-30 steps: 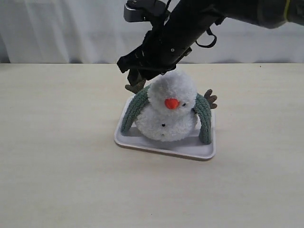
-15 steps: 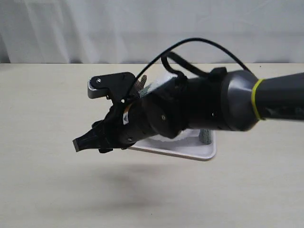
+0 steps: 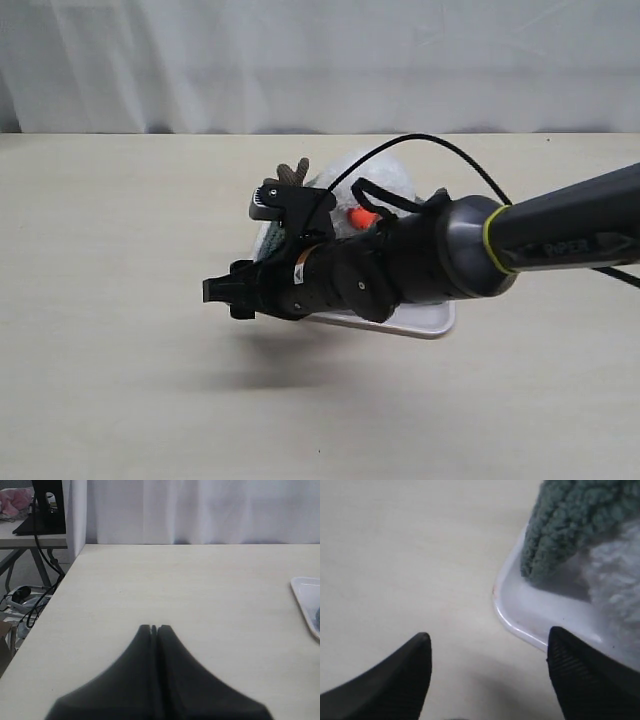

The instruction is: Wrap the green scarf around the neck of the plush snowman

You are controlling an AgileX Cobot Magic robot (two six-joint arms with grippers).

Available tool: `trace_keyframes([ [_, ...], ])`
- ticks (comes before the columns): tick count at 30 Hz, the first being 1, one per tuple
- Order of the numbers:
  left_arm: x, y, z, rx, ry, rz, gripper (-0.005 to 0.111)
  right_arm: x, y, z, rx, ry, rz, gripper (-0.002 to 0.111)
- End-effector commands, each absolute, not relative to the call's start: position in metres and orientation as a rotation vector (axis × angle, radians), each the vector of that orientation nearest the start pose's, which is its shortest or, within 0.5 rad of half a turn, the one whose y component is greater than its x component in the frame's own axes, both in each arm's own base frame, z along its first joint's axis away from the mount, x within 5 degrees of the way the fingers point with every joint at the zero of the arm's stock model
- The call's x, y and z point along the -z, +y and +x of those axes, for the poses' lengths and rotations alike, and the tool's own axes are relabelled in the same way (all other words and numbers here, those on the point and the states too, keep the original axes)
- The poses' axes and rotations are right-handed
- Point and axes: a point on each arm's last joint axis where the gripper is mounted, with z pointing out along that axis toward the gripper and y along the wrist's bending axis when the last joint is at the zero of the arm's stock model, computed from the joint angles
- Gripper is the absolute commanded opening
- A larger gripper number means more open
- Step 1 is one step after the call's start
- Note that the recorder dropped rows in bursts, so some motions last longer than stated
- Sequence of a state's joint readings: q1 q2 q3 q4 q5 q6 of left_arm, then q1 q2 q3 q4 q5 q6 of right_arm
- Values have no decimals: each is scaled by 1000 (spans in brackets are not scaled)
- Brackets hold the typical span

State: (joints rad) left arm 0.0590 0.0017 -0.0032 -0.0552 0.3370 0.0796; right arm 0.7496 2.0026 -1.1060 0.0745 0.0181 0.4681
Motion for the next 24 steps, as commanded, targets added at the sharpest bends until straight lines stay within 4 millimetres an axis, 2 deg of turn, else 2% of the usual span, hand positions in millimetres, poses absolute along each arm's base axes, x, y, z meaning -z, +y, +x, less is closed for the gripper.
trace_keyframes([
  [1,-184,2,54,-48,1807,-22,0,-119,276,306,-607,2422,-227,63],
  [10,-184,2,54,-48,1807,-22,0,-118,278,318,-688,2280,-144,58],
  [18,-184,2,54,-48,1807,-22,0,-107,264,328,-661,2318,-24,58],
  [24,-184,2,54,-48,1807,-22,0,-104,258,326,-587,2395,-111,58],
])
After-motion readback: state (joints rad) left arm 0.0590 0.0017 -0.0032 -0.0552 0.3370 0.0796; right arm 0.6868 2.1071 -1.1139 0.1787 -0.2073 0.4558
